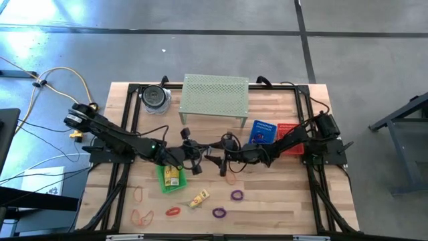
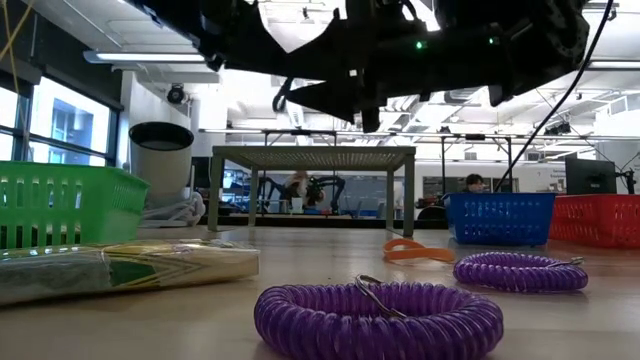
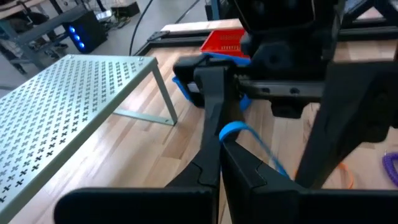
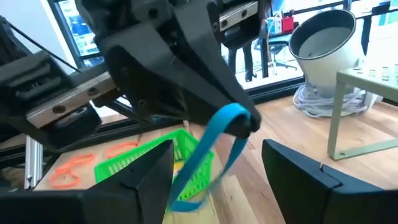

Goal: Pick & Place Office Desk Supplies
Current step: Put the blue rubber band into the red bin

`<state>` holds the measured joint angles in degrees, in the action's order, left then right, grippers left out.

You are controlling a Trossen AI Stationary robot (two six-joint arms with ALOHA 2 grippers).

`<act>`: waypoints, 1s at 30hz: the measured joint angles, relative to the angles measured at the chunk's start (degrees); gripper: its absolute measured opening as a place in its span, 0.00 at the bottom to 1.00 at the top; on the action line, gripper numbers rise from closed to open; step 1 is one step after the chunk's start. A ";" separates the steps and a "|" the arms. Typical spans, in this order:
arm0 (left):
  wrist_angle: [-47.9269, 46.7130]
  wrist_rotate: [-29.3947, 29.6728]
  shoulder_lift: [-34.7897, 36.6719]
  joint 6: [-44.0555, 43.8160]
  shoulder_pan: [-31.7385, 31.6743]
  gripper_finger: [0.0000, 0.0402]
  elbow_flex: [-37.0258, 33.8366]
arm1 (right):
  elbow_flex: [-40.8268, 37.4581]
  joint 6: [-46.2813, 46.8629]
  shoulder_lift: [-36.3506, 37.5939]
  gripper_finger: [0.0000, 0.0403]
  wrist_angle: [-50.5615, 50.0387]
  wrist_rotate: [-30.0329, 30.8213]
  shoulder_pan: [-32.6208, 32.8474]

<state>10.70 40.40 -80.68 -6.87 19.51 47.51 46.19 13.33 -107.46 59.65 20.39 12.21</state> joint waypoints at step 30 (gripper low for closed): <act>0.53 -1.29 0.07 3.73 0.02 0.01 0.00 | -0.02 -1.19 0.02 0.01 -3.83 -1.40 -0.72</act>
<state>11.24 39.11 -80.62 -3.15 19.52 47.51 46.17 12.14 -107.44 55.82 18.99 11.49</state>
